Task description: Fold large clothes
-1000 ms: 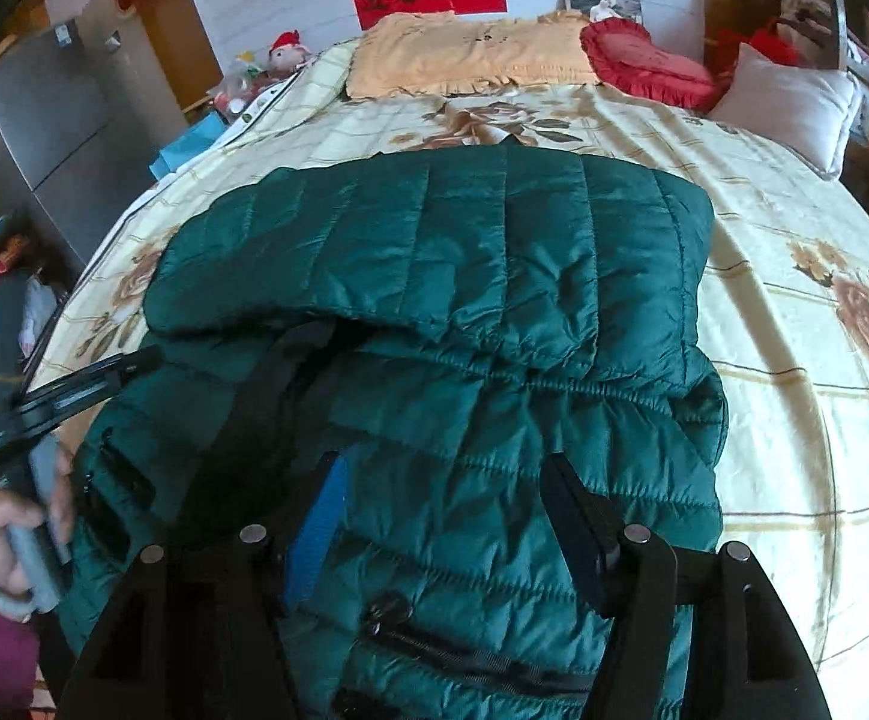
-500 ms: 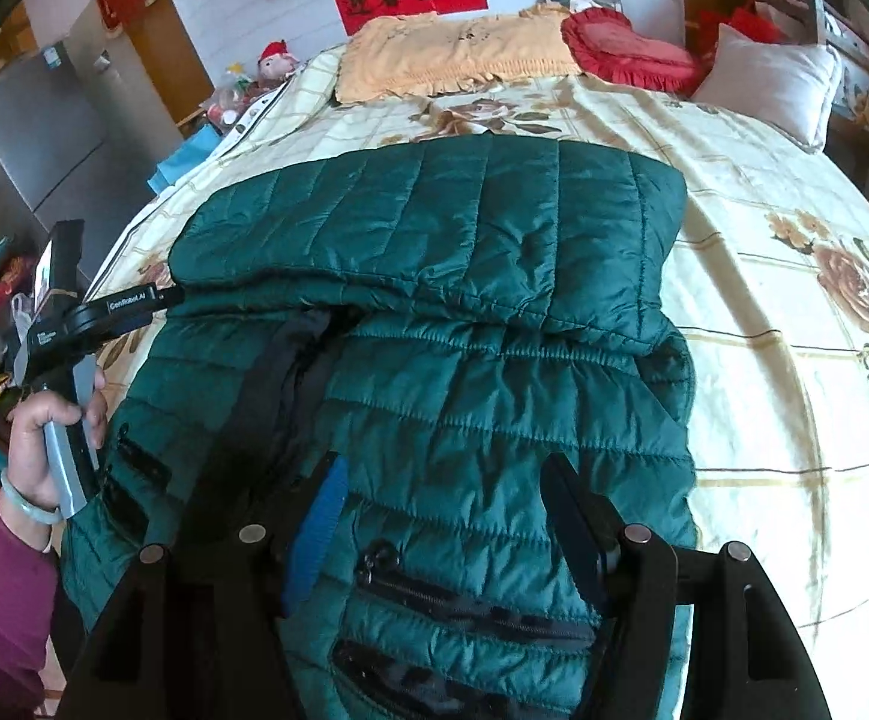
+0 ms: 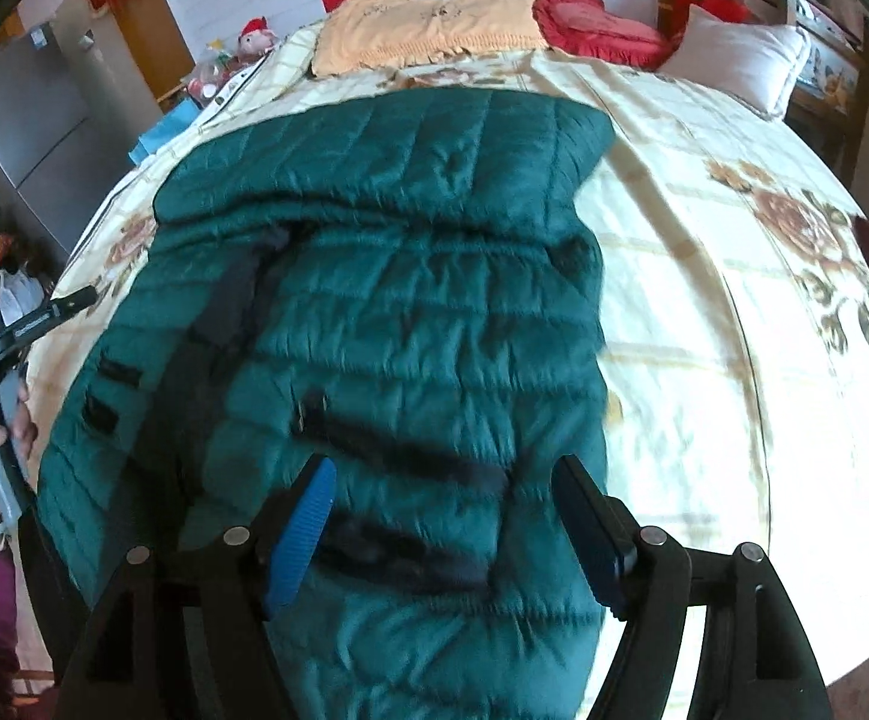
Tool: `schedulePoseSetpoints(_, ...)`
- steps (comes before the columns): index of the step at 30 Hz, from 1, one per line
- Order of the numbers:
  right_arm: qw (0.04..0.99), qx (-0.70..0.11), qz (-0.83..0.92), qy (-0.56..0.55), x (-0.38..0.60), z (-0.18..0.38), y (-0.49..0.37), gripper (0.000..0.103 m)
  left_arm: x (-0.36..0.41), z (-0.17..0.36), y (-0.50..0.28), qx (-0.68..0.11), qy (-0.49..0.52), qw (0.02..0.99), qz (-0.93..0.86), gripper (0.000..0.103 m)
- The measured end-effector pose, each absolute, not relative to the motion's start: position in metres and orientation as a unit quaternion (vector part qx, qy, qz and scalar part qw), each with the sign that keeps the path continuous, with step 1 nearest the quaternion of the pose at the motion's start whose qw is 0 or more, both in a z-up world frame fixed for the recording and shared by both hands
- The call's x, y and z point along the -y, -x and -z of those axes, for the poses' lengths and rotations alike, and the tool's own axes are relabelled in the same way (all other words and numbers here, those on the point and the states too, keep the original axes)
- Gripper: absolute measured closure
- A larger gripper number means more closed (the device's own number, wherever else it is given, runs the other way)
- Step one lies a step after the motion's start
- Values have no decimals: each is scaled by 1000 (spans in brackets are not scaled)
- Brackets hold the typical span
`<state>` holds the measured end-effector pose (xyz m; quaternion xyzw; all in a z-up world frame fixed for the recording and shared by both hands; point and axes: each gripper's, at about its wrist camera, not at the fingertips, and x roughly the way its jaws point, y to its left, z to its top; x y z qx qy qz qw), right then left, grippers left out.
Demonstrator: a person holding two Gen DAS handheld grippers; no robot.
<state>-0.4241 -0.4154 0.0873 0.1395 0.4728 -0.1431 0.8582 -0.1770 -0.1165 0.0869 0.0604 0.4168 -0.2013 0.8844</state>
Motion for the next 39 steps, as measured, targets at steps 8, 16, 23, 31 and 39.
schedulePoseSetpoints(8, 850, -477, 154, -159, 413, -75, 460, 28, 86, -85, 211, -423, -51, 881, 207, 43)
schedulePoseSetpoints(16, 856, -466, 159, -157, 400, -75, 476, 26, 73, -78, 235, -428, -51, 879, 204, 43)
schedulePoseSetpoints(23, 856, -468, 165, -143, 391, -74, 483, 25, 63, -72, 250, -434, -58, 876, 203, 43)
schedulePoseSetpoints(31, 848, -479, 169, -153, 396, -65, 493, 20, 48, -59, 251, -463, -52, 860, 206, 43)
schedulePoseSetpoints(39, 831, -502, 159, -179, 408, -52, 509, 13, 10, -45, 242, -516, 22, 825, 228, 43)
